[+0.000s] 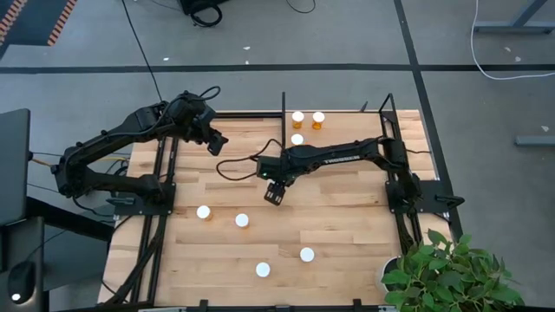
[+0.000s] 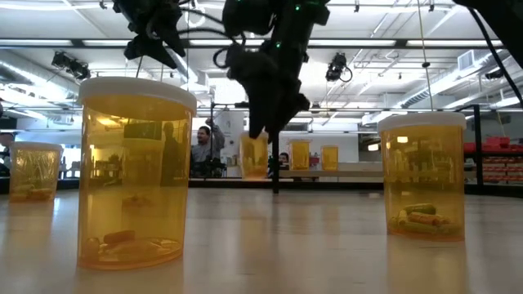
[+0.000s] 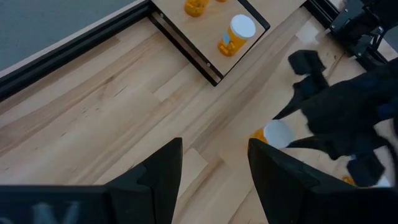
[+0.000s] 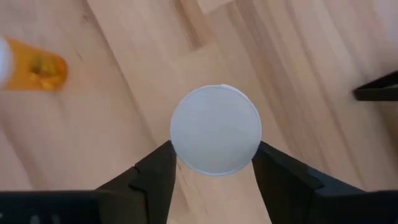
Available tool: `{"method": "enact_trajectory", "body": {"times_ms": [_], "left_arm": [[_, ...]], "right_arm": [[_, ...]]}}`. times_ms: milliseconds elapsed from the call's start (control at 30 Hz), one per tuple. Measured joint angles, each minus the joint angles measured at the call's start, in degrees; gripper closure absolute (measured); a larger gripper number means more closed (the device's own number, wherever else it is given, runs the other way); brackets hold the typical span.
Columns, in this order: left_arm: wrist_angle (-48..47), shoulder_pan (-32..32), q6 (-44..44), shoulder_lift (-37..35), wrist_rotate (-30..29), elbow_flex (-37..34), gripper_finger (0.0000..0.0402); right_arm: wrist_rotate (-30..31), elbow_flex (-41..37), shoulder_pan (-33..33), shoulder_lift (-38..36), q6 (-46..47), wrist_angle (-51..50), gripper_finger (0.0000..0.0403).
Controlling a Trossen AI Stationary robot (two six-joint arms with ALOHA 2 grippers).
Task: Pick and place medicine bottles onto shelf by color
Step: Put the orange pill bottle on the shelf
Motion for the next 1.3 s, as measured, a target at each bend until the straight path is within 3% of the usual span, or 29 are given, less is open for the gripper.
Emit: {"method": "enact_trajectory", "body": {"times_ms": [300,567,833,933,1100,1300], "left_arm": [[-0.39,0.0,0.09,0.0,0.0,0.0,0.0212],[-2.86,0.0,0.83,0.0,0.0,0.0,0.0212],[-3.85,-0.02,1.57,0.0,-0.02,0.0,0.0212],[-4.6,-0.02,1.59,0.0,0.0,0.0,0.0212],[-5.9,-0.02,3.09,0.0,-0.01,0.0,0.0212],[-3.88,-0.02,3.26,0.0,-0.63,0.0,0.0212]], "right_arm": [[1.81,0.0,0.16,-3.75,0.02,-2.98,0.0195],[1.59,-0.07,0.33,-5.89,2.55,-16.62,0.0194],[5.88,-1.06,1.0,-10.89,5.3,-20.57,0.0194],[8.15,-5.74,0.43,-15.31,7.66,-20.32,0.0194],[9.68,-20.57,-2.12,-26.58,13.17,-14.51,0.0194],[10.33,-34.45,-10.37,-37.18,15.61,-5.83,0.0194]]}}
